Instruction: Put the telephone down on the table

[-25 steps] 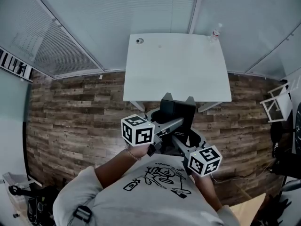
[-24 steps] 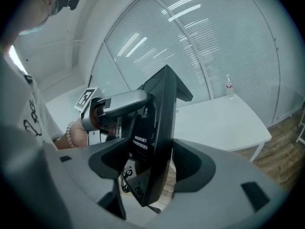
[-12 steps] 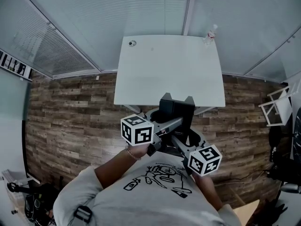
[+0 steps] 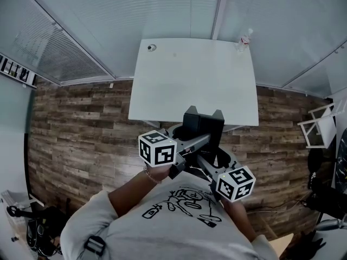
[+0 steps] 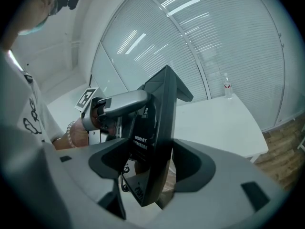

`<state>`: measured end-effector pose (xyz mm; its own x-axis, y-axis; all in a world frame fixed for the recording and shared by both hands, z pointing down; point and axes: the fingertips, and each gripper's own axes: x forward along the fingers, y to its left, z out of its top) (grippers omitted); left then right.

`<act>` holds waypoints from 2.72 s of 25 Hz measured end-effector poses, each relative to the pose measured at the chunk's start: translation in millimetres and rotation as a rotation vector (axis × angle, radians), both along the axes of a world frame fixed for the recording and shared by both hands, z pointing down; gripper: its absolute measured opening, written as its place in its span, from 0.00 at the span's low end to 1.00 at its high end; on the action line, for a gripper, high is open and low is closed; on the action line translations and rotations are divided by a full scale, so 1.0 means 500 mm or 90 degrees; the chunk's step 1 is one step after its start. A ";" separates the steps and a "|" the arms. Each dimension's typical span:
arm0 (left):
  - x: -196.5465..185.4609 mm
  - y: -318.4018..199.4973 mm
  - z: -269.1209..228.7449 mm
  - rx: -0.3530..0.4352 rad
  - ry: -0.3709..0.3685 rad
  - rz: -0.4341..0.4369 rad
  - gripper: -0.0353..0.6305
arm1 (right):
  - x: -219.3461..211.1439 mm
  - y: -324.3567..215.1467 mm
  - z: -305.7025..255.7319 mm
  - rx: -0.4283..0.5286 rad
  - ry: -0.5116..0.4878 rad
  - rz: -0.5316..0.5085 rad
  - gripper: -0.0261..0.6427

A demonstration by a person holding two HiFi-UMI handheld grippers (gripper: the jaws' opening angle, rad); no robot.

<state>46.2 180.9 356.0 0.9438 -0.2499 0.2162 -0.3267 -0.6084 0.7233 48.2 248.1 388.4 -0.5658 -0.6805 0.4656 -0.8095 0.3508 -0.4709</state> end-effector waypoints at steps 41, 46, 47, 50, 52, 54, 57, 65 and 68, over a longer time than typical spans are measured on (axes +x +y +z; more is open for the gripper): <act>-0.142 -0.537 0.003 0.001 0.000 -0.104 0.54 | -0.121 -0.540 0.002 -0.004 0.003 -0.098 0.45; -0.121 -0.537 0.009 -0.004 0.000 -0.112 0.54 | -0.099 -0.540 0.008 -0.010 0.003 -0.107 0.45; -0.116 -0.537 0.009 -0.005 0.001 -0.114 0.54 | -0.093 -0.540 0.008 -0.011 0.003 -0.108 0.45; -0.099 -0.530 0.007 -0.008 0.001 -0.117 0.54 | -0.075 -0.533 0.005 -0.014 0.004 -0.113 0.45; -0.084 -0.527 0.009 -0.013 0.002 -0.119 0.54 | -0.059 -0.529 0.005 -0.016 0.004 -0.114 0.44; -0.068 -0.524 0.010 -0.015 0.002 -0.119 0.54 | -0.043 -0.527 0.005 -0.018 0.003 -0.114 0.45; -0.047 -0.522 0.011 -0.012 -0.003 -0.117 0.54 | -0.022 -0.524 0.007 -0.020 -0.001 -0.112 0.45; -0.026 -0.510 0.022 -0.021 -0.008 -0.117 0.54 | -0.002 -0.512 0.016 -0.027 -0.006 -0.113 0.45; -0.019 -0.509 0.032 -0.030 -0.008 -0.117 0.54 | 0.005 -0.510 0.024 -0.034 -0.005 -0.112 0.44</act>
<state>36.7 -73.8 372.2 0.8806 -0.4068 0.2431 -0.4382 -0.5035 0.7447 50.7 -7.1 400.4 -0.6784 -0.5449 0.4927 -0.7333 0.4618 -0.4990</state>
